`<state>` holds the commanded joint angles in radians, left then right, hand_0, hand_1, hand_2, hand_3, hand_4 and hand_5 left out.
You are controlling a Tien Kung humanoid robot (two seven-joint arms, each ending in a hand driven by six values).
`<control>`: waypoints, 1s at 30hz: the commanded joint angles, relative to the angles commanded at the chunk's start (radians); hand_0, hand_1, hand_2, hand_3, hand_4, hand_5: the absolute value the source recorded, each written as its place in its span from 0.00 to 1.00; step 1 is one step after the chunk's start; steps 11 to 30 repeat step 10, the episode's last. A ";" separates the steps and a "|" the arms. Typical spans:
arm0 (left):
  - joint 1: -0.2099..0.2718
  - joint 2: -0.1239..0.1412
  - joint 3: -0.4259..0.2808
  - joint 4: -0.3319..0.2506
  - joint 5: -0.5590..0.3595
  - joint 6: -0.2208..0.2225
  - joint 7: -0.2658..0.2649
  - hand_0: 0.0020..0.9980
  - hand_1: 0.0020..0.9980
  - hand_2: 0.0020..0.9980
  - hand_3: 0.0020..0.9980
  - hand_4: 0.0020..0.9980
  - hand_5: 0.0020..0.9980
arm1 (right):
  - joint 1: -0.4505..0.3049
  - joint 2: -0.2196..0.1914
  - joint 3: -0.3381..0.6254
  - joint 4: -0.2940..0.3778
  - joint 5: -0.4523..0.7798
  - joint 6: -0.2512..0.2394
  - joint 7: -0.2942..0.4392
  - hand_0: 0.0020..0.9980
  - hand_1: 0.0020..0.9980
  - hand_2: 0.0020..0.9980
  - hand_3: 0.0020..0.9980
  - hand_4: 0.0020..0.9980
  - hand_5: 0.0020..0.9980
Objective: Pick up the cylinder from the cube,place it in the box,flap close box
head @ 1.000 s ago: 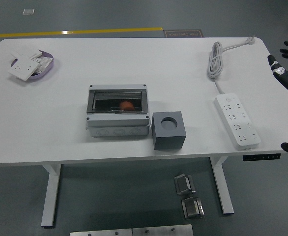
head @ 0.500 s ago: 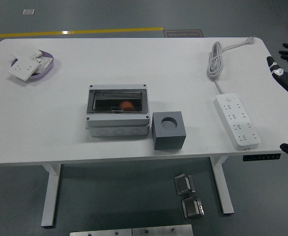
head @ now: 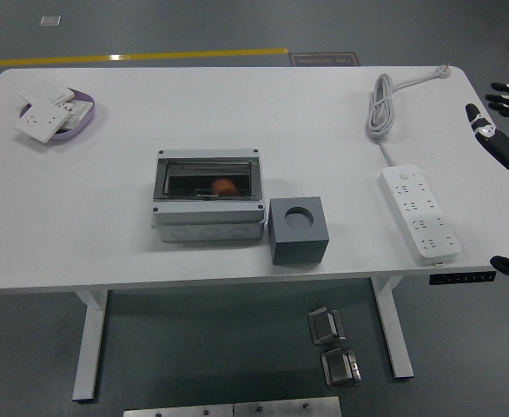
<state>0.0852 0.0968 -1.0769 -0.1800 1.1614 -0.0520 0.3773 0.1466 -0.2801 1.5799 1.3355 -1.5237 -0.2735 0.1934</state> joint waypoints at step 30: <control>-0.002 -0.003 0.004 0.000 0.000 -0.001 0.000 0.60 0.64 0.55 0.56 0.64 0.28 | 0.003 -0.002 -0.007 0.000 -0.002 0.001 -0.004 0.81 0.71 0.70 0.73 0.83 0.43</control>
